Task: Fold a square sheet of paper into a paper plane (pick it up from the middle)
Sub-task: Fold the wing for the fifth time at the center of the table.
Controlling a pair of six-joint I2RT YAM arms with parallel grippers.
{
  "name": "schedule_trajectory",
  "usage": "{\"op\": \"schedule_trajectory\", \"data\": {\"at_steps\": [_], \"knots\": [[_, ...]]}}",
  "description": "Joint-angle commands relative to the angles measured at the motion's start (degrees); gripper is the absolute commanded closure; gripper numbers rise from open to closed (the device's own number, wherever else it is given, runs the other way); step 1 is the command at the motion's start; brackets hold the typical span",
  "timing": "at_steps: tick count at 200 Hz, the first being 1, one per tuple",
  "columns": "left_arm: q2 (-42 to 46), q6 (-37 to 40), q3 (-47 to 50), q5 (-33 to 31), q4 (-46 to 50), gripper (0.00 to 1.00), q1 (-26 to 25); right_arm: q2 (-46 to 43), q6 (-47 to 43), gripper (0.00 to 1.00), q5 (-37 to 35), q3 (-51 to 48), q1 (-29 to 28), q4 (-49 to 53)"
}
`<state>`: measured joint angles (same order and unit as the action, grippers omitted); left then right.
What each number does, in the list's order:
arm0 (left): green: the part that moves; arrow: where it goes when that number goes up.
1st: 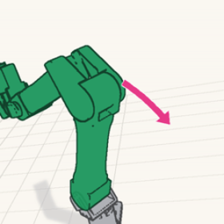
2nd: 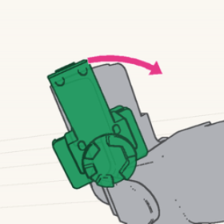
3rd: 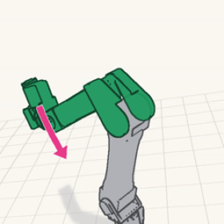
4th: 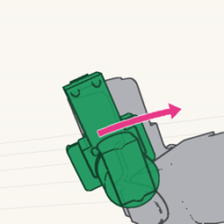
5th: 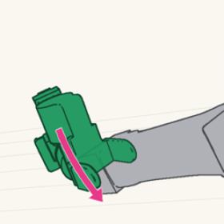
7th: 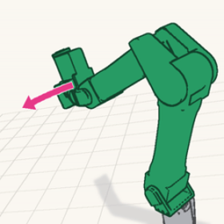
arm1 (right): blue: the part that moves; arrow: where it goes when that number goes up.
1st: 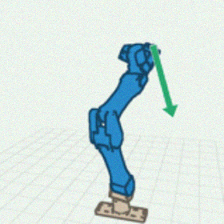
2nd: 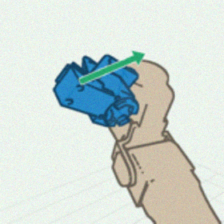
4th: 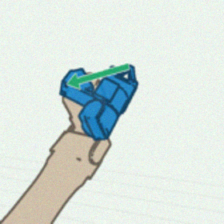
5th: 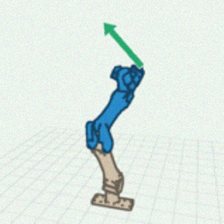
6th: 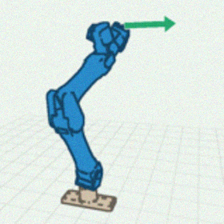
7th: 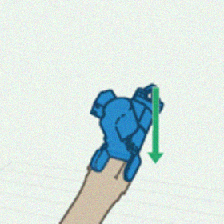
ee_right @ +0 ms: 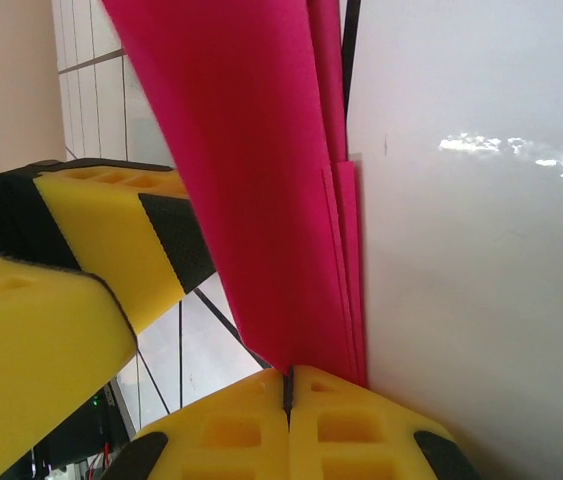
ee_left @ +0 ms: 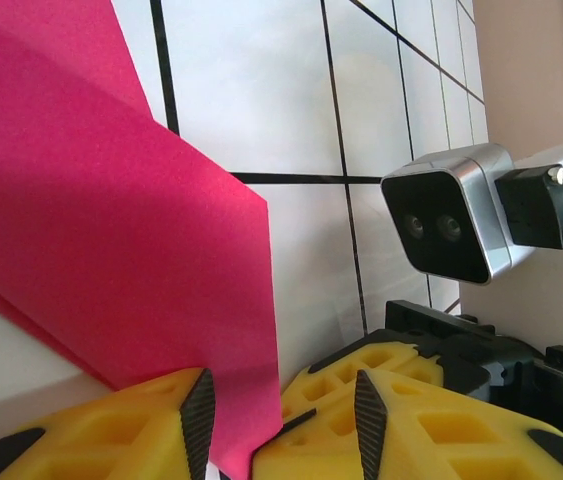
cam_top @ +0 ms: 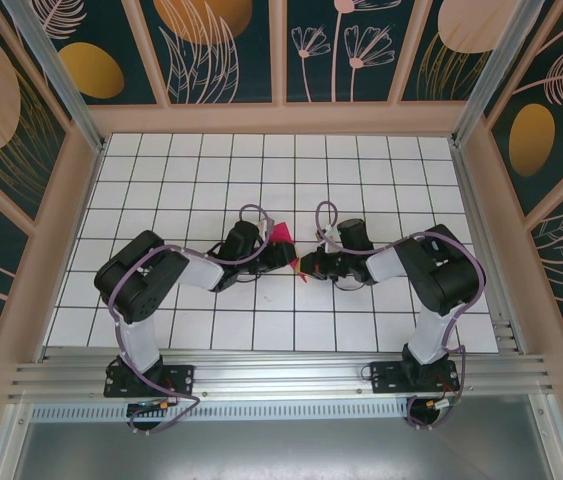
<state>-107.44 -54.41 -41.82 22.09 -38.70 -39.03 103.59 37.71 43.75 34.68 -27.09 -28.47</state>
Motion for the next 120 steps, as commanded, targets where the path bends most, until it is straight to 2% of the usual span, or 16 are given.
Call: {"op": "schedule_trajectory", "data": {"at_steps": [1, 74, 120], "knots": [[-1.36, 1.29, -1.88, -0.67, 1.3, 0.57, -0.44, 2.08, -0.27, 1.0, -0.67, -0.74, 0.46, 1.2], [-2.89, 1.94, -3.68, -2.44, 5.85, 0.57, -0.43, 2.25, -0.54, 1.0, -0.68, -0.33, 0.51, 2.05], [-3.89, 2.11, -6.5, -5.22, 13.8, 0.58, -0.42, 0.7, -2.0, 1.0, -1.1, 0.91, 0.58, 4.91]]}}
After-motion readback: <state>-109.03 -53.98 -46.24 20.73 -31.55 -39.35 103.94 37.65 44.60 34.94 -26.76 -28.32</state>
